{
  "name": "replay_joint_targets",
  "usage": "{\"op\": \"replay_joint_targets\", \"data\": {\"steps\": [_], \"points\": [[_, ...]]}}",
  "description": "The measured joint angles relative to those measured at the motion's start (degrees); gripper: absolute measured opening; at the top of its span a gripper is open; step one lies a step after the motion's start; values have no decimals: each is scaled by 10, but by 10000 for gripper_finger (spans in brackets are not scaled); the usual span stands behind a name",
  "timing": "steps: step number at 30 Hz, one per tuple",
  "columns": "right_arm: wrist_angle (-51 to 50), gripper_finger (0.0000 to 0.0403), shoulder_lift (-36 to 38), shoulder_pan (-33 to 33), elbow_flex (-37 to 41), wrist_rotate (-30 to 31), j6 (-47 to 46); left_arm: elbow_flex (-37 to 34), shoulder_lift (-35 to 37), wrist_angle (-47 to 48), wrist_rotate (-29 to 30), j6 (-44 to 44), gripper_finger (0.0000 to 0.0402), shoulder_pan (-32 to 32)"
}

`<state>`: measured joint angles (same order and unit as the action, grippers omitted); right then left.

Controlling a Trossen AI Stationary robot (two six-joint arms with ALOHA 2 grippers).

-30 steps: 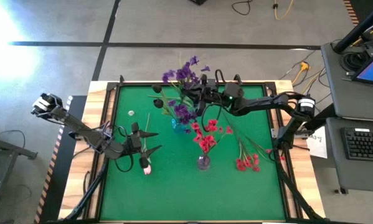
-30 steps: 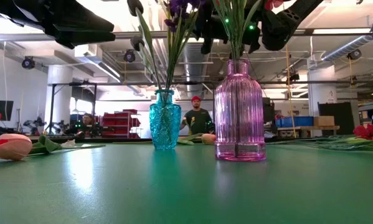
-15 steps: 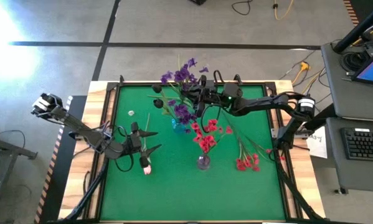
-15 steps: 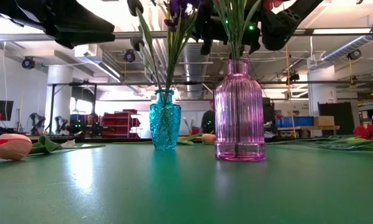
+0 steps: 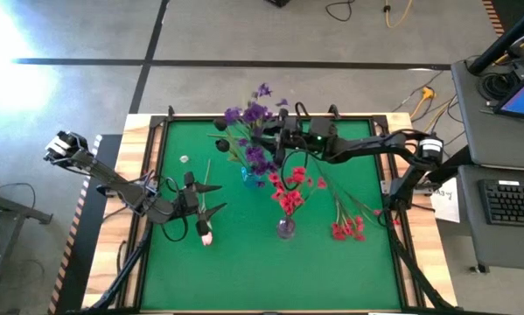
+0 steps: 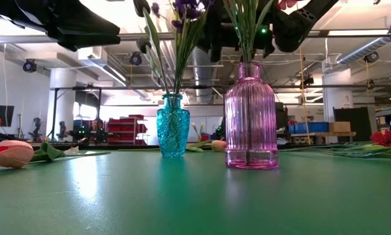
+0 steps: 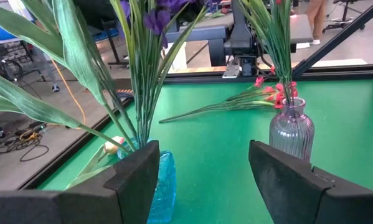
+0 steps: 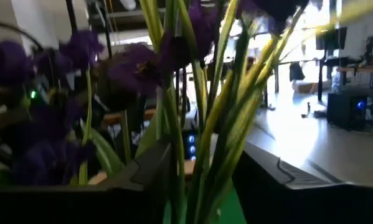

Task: Sort flowers into vase by color
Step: Put the purple flowers into the blue vase

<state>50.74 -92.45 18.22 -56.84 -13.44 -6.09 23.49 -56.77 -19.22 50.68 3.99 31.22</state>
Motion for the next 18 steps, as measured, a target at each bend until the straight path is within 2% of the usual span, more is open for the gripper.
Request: {"op": "replay_joint_targets", "data": {"steps": [13, 18], "points": [[-157, 244, 67, -1, 0, 0, 30, 0, 0, 3, 14, 0, 238, -2], [-212, 271, 98, -1, 0, 17, 31, 0, 0, 3, 14, 0, 238, -3]]}}
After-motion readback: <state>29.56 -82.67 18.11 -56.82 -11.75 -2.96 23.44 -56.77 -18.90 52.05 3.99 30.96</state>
